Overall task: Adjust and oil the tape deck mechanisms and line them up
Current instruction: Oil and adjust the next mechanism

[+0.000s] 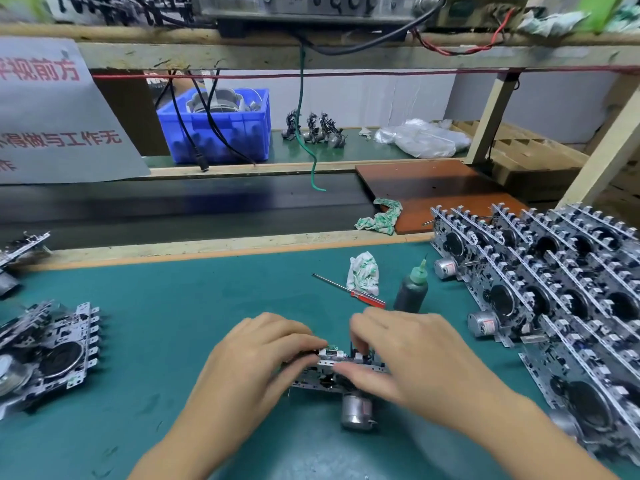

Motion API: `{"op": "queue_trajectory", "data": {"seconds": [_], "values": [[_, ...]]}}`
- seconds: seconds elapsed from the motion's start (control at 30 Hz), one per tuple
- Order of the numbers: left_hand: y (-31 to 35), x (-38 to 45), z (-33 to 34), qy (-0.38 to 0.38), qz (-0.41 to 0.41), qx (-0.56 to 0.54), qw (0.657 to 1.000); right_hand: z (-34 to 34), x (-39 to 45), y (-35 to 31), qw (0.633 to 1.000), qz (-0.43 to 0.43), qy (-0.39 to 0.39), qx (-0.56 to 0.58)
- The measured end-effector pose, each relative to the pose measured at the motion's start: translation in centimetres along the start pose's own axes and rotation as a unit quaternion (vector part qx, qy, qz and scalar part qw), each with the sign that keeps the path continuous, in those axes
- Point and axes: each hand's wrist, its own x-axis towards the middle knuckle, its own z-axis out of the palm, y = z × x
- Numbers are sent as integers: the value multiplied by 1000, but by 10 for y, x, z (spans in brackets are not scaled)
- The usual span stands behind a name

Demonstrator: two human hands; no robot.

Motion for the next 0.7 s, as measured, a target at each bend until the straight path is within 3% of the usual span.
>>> {"op": "queue_trajectory", "data": {"seconds": [0.1, 0.27, 0.43, 0.6, 0.7], "values": [[1, 3, -7, -17, 25, 35, 999, 2, 18, -1, 994, -59, -92, -22], [1, 13, -13, -63, 58, 60, 995, 3, 26, 7, 988, -85, -113, -60], [-1, 29, -27, -91, 93, 90, 987, -5, 25, 8, 986, -100, -15, -131], [3, 107, -58, -17, 144, 127, 981, -60, 65, 36, 992, -27, 54, -112], [3, 167, -56, 39, 106, 103, 988, -87, 88, 70, 986, 28, 74, -146]]}}
